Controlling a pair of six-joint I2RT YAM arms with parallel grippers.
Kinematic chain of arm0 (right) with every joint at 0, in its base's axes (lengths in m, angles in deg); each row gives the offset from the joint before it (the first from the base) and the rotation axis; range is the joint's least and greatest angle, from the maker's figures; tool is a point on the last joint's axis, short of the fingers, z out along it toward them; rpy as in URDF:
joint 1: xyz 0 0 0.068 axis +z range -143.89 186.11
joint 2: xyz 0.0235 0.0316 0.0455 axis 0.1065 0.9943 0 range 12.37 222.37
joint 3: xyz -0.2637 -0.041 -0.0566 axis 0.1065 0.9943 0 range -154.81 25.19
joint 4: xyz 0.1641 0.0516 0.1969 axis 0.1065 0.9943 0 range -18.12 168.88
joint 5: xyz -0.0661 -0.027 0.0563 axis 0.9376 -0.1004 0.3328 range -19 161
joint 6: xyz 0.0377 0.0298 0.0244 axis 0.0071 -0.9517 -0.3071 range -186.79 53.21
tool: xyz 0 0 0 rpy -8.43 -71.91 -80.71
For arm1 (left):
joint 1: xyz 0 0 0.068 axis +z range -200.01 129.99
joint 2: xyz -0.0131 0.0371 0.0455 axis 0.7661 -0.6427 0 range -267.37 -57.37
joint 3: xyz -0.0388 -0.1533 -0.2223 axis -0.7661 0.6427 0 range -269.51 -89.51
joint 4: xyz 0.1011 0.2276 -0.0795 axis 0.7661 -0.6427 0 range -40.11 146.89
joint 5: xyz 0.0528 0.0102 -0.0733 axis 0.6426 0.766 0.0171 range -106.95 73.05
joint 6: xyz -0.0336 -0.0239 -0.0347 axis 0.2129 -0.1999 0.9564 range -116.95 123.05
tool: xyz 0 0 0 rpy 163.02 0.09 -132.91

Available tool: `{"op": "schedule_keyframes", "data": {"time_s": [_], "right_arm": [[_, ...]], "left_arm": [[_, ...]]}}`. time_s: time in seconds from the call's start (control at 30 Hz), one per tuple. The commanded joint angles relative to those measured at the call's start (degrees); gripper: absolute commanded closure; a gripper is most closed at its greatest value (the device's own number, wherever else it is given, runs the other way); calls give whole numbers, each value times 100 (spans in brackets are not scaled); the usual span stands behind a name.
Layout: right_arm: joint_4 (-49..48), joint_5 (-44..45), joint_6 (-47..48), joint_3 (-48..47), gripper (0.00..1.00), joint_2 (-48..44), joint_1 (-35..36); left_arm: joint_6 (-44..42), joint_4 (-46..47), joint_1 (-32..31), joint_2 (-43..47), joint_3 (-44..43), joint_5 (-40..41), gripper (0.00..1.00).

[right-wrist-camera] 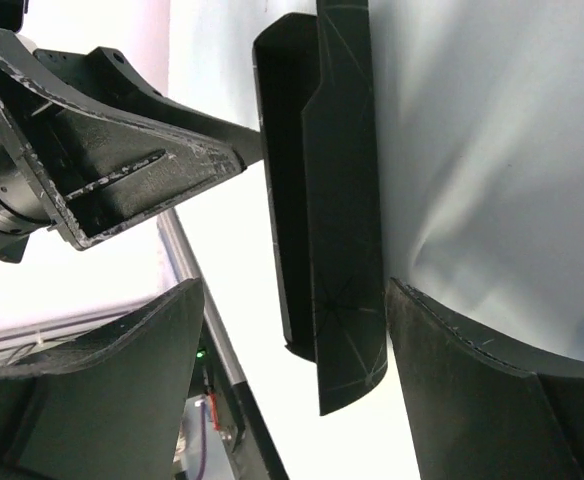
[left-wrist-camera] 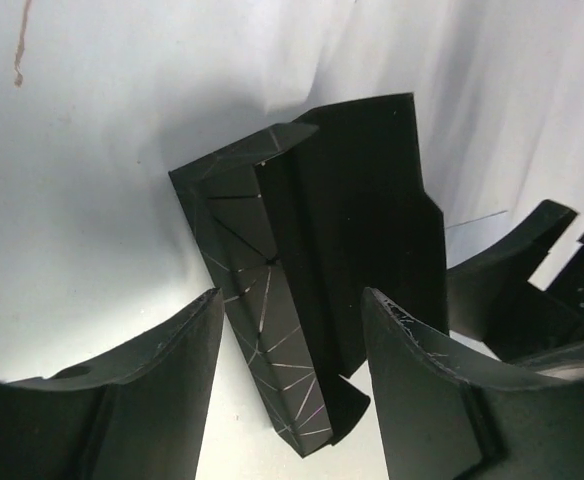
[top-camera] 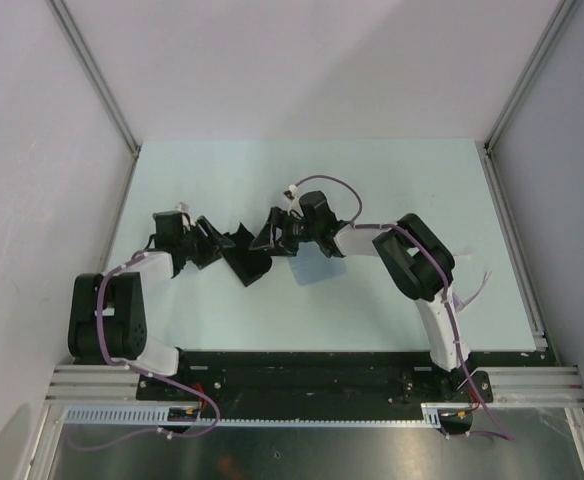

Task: Organize the sunglasses
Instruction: Place the opened sunglasses case at the center of the board, then move the opened sunglasses case to the center of the board.

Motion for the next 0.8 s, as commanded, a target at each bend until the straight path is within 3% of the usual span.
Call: {"op": "schedule_keyframes", "data": {"time_s": [0.0,0.27,0.4,0.6,0.77], "right_arm": [[574,466,800,-37,21,-633,2],[2183,1495,3162,-643,26,-871,248],[3263,2066,3815,-1249,32,-599,450],[3555,2673,3983,-1698,44,-203,582],[3740,2893,4089,-2014,47,60,626]], "left_arm": [[-115,27,-66,-136,-130,34,36],[-176,-175,-58,74,-271,349,30],[-317,-675,-5,417,-586,639,24],[-615,-1291,276,716,-1035,1026,19],[-712,-1511,610,910,-1211,1018,18]]}}
